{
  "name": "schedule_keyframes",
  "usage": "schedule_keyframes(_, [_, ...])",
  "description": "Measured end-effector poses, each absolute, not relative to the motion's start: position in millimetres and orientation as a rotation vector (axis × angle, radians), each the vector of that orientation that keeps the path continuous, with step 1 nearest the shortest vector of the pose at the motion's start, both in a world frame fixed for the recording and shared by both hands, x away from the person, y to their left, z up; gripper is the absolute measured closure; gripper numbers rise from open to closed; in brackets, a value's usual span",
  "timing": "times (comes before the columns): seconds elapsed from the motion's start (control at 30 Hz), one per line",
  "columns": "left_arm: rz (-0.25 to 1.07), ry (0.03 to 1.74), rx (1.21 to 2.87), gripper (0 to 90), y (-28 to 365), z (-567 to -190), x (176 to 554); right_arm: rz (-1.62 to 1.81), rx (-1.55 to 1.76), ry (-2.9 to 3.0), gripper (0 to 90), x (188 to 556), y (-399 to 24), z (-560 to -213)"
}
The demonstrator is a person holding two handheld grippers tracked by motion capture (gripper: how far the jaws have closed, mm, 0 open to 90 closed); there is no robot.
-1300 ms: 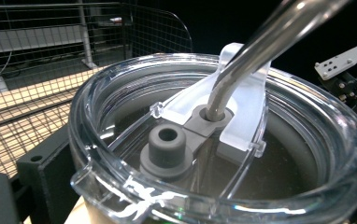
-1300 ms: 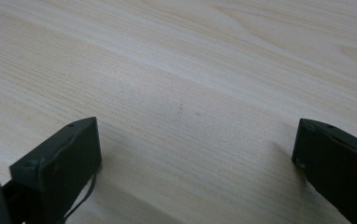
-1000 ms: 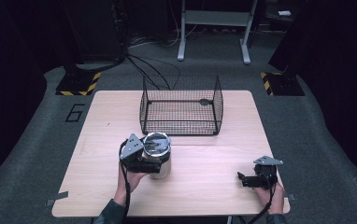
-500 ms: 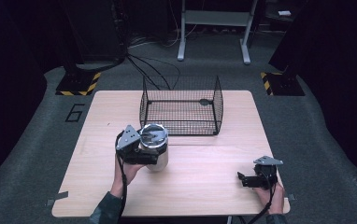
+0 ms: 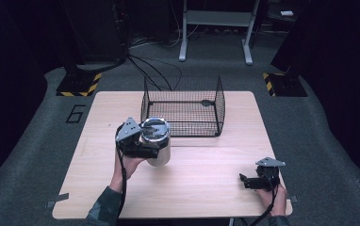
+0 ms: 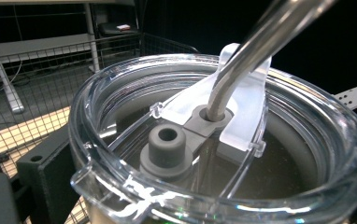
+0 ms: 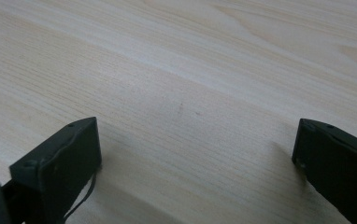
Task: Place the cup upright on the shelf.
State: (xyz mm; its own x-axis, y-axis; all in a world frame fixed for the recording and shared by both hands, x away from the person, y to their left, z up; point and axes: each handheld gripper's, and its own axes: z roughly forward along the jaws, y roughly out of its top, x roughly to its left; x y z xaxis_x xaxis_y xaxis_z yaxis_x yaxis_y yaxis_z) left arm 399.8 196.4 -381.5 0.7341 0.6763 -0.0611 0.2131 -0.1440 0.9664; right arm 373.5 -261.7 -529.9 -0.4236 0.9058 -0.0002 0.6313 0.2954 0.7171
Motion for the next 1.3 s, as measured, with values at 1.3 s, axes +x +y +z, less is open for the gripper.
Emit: schedule_keyframes(1.3, [0.487, 0.69, 1.659, 2.6, 196.1, -308.5, 443.0, 0.913, 1.376, 2.161, 0.8, 373.5, -261.7, -529.9])
